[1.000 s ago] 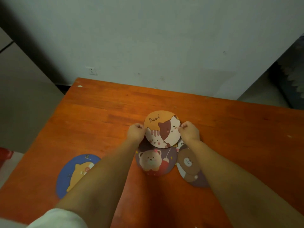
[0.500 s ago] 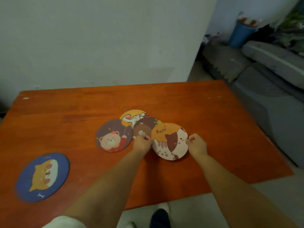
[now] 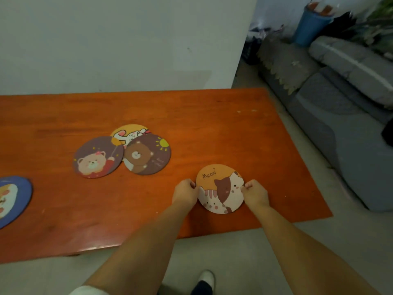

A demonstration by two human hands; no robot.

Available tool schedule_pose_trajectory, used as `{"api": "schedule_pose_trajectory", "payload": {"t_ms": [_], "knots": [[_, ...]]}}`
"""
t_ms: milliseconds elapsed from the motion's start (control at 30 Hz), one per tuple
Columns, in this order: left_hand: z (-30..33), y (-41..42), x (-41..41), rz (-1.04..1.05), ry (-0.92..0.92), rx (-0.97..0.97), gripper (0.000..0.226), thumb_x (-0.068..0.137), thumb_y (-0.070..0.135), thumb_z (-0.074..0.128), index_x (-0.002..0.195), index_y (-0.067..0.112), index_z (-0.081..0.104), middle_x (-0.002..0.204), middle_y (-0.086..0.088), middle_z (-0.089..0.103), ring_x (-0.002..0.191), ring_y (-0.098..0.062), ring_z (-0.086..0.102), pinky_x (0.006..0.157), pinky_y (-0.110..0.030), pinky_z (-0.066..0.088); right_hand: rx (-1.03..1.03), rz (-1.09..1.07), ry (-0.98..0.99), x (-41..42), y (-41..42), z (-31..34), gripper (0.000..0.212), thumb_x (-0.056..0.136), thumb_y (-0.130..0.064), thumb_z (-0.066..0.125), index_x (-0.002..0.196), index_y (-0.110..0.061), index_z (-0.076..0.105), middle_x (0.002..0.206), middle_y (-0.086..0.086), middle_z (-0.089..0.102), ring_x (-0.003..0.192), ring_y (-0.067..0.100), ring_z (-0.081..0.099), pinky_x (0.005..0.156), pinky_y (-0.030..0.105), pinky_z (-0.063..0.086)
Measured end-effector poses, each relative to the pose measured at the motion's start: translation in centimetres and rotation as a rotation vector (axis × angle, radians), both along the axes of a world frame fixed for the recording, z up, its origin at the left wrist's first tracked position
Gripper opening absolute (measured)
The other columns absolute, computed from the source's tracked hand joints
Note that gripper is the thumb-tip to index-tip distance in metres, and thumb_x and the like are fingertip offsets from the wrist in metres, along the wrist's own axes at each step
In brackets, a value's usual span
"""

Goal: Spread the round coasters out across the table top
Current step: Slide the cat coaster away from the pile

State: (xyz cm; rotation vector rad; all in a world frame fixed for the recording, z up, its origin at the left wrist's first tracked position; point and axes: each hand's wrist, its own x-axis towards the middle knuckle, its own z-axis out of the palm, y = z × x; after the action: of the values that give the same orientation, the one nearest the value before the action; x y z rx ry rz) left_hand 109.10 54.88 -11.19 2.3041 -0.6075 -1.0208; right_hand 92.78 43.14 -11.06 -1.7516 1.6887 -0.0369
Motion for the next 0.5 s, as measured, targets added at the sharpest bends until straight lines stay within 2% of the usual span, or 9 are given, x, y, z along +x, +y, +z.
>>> {"api": "schedule_pose_trajectory", "payload": {"t_ms": [100,200,267,333,400,500], "knots": [[-0.1,-0.1,-0.4,0.021,-0.044,0.054,0.012,0.093,0.020,0.053,0.095,0.009,0.058,0.072,-0.004,0.050,0.069,-0.024,0.047,0.061,-0.032,0.039,0.012,0.058,0.038,-0.1,-0.2,-0.2,0.015,0.095,-0.020,0.052,0.101,-0.007,0.058,0.109,0.014,0.066,0.084,0.022,0.053,0.068,0.028,0.039],[0.1,-0.6,-0.6,-0.023,-0.087,0.110,0.010,0.092,0.018,0.052,0.088,0.009,0.052,0.087,-0.012,0.055,0.076,-0.028,0.051,0.063,-0.036,0.041,0.038,0.122,0.114,0.3,-0.6,0.1,0.022,0.095,-0.022,0.051,0.108,-0.006,0.057,0.114,0.015,0.065,0.094,0.028,0.060,0.068,0.029,0.040],[0.2,-0.8,-0.6,-0.062,-0.112,0.135,0.016,0.093,0.018,0.051,0.101,0.004,0.054,0.105,-0.019,0.059,0.094,-0.036,0.058,0.075,-0.044,0.048,0.067,0.156,0.179,0.8,-1.0,0.6,0.031,0.095,-0.025,0.052,0.120,-0.006,0.053,0.121,0.016,0.063,0.107,0.032,0.061,0.072,0.033,0.045],[0.2,-0.8,-0.4,-0.066,-0.114,0.125,0.029,0.093,0.018,0.053,0.115,0.001,0.049,0.117,-0.021,0.058,0.106,-0.039,0.058,0.083,-0.048,0.050,0.089,0.162,0.218,1.2,-1.3,1.0,0.043,0.093,-0.026,0.055,0.130,-0.007,0.044,0.124,0.016,0.061,0.111,0.034,0.060,0.074,0.036,0.046],[0.4,-0.5,0.2,-0.048,-0.096,0.094,0.033,0.090,0.019,0.057,0.117,0.002,0.045,0.117,-0.021,0.058,0.106,-0.039,0.059,0.081,-0.047,0.051,0.089,0.160,0.227,1.9,-1.6,1.5,0.047,0.092,-0.024,0.057,0.131,-0.008,0.038,0.122,0.016,0.060,0.108,0.034,0.061,0.072,0.038,0.046],[0.7,0.3,2.3,-0.015,-0.076,0.062,0.029,0.090,0.021,0.059,0.110,0.005,0.046,0.113,-0.020,0.060,0.100,-0.038,0.060,0.075,-0.045,0.048,0.039,0.177,0.191,4.2,-2.0,2.3,0.040,0.093,-0.022,0.054,0.128,-0.009,0.040,0.119,0.016,0.061,0.104,0.034,0.062,0.074,0.040,0.050]]}}
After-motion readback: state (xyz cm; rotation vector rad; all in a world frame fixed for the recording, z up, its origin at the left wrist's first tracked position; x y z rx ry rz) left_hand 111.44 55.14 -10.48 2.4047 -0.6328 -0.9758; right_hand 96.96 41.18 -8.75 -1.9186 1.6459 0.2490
